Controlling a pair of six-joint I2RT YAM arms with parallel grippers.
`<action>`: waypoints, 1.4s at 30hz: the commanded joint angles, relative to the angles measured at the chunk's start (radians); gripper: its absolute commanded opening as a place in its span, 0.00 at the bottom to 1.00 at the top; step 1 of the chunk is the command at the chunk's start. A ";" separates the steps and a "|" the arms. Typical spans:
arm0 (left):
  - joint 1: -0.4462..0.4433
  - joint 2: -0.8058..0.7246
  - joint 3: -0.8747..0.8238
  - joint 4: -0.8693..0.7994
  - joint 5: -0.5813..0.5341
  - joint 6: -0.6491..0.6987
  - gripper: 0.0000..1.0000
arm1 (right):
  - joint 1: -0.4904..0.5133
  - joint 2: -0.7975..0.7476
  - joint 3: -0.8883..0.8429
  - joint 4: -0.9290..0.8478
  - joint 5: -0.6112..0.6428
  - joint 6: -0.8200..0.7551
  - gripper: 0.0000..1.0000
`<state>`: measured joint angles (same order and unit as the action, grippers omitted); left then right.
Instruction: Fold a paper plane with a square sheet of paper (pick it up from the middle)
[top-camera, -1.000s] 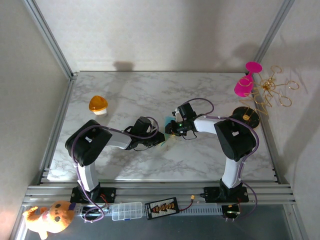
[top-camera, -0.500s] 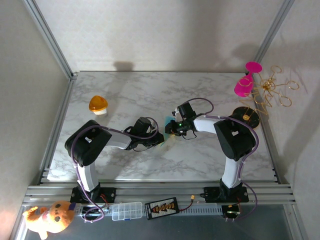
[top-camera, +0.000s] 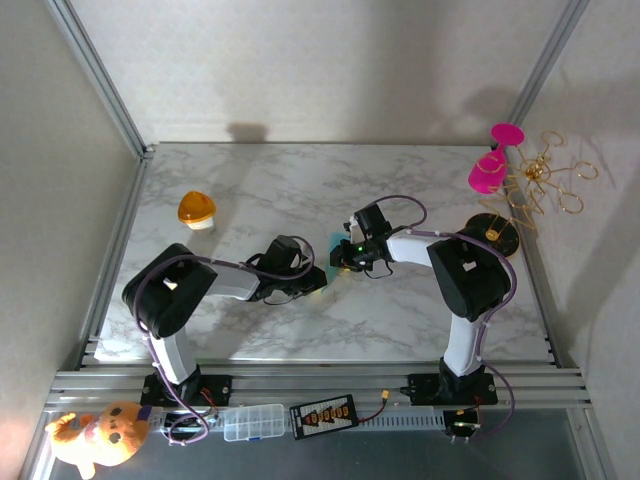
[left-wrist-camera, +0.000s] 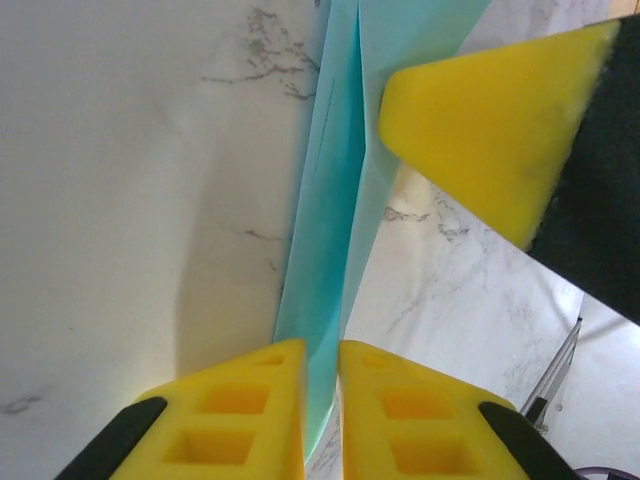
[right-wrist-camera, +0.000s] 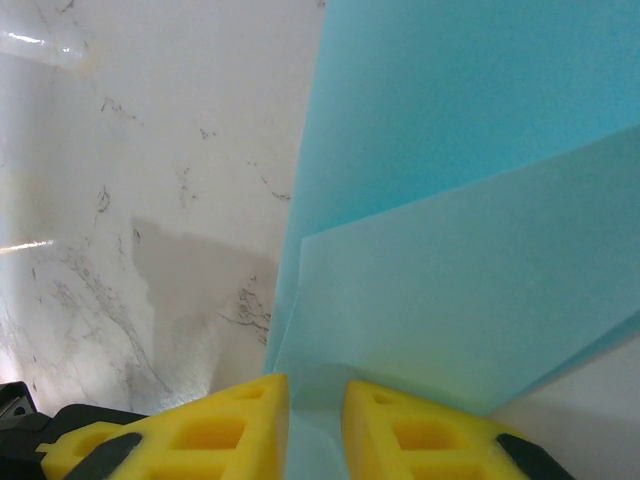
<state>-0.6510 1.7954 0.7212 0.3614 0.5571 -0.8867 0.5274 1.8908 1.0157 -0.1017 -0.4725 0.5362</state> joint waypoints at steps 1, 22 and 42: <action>-0.007 0.008 -0.043 -0.154 -0.022 0.027 0.15 | 0.004 0.080 -0.016 -0.059 0.105 -0.010 0.25; -0.001 -0.147 0.021 -0.196 -0.080 0.017 0.20 | 0.004 0.089 0.008 -0.101 0.120 -0.008 0.24; -0.038 0.014 0.129 -0.134 -0.071 0.015 0.10 | 0.004 0.101 0.014 -0.128 0.123 -0.005 0.24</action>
<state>-0.6838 1.7943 0.8383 0.2386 0.5003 -0.8719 0.5274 1.9133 1.0534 -0.1360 -0.4717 0.5388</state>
